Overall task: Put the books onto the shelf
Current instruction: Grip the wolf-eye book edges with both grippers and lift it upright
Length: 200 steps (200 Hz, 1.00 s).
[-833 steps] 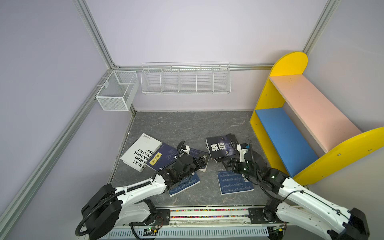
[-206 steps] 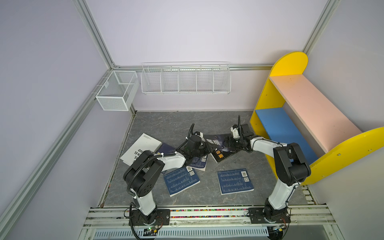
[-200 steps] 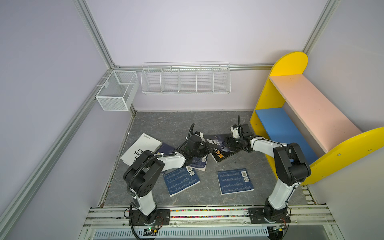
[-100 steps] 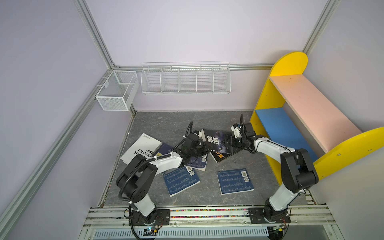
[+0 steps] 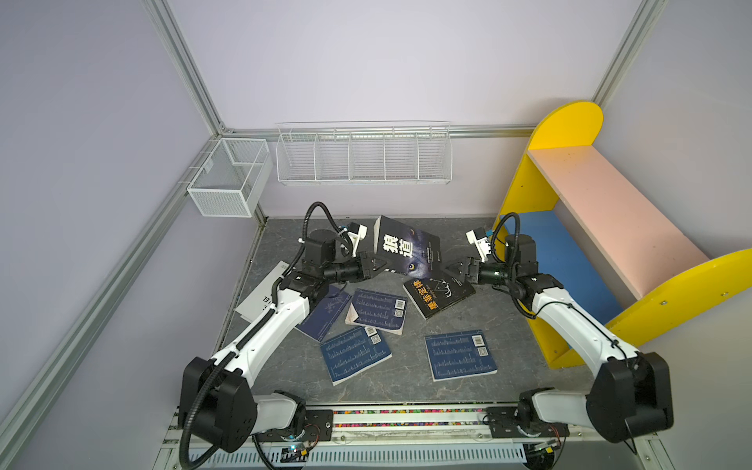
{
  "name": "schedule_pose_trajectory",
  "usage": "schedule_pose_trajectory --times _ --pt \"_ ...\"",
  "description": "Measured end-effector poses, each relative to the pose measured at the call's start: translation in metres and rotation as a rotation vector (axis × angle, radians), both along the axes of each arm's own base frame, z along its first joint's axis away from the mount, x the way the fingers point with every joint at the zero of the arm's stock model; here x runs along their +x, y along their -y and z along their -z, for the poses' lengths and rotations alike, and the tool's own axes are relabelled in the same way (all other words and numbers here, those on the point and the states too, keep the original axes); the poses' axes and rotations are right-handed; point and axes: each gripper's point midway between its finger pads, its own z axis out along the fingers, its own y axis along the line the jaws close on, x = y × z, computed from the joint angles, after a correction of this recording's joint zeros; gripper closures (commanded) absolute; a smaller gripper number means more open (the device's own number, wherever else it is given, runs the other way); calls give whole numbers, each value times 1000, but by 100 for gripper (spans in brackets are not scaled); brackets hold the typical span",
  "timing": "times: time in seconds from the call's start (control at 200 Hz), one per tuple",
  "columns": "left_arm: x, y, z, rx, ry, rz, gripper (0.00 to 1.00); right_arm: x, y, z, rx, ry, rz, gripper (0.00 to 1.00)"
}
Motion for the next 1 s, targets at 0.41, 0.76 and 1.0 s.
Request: schedule_pose_trajectory --times 0.41,0.76,1.0 --pt "-44 -3 -68 -172 141 199 100 -27 -9 -49 164 54 -111 15" --pt "-65 -5 -87 -237 192 324 100 -65 -8 -98 248 127 -183 48" --pt "-62 -4 -91 -255 206 356 100 -70 -8 -109 272 107 -187 62"
